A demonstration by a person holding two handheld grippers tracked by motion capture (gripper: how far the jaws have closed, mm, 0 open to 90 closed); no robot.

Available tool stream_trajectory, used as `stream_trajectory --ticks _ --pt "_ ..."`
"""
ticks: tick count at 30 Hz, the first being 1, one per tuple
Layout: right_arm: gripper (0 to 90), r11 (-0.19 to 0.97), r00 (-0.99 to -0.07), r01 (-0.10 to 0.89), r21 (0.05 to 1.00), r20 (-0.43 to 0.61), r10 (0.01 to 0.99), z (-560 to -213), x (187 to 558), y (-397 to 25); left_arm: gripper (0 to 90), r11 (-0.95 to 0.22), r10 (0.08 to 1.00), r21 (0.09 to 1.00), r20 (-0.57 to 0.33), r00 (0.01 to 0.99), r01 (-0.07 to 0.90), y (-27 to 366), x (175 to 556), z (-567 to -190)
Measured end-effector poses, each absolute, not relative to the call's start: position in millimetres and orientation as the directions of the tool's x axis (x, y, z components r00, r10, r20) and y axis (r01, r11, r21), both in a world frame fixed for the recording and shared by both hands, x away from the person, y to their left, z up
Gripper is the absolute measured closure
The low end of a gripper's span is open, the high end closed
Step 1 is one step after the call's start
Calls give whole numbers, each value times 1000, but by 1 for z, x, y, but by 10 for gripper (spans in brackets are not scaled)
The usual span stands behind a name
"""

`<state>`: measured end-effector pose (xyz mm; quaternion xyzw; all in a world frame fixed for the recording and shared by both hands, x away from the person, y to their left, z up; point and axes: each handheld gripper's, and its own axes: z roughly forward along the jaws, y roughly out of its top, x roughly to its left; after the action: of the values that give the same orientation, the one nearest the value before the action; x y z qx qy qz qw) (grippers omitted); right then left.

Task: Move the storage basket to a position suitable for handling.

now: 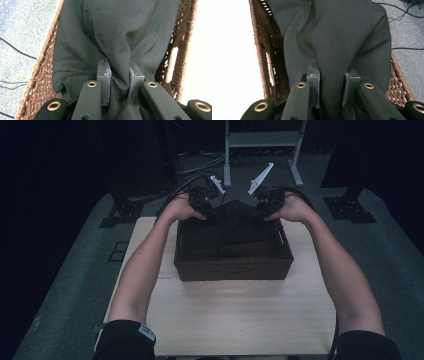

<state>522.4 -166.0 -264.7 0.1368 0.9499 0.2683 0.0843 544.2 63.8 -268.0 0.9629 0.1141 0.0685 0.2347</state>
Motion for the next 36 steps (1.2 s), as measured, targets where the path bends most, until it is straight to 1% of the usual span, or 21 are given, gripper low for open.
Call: stream_trajectory --ticks 4,12,22,31,36 --pt "717 821 -948 220 526 -82 306 -267 523 -166 760 -861 256 470 71 964 194 65 544 -273" --pt "717 815 -950 231 531 -58 307 -282 524 -165 760 -875 253 444 75 965 195 63 544 -283" --pt "717 814 -948 250 524 -40 317 -293 522 -167 760 -873 250 445 58 967 199 61 543 -295" --pt "717 813 -945 260 521 -34 325 -295 522 -167 759 -871 256 447 64 965 201 61 542 -298" --pt "716 818 -947 262 513 -29 321 -301 522 -165 760 -869 257 449 49 965 208 63 542 -307"
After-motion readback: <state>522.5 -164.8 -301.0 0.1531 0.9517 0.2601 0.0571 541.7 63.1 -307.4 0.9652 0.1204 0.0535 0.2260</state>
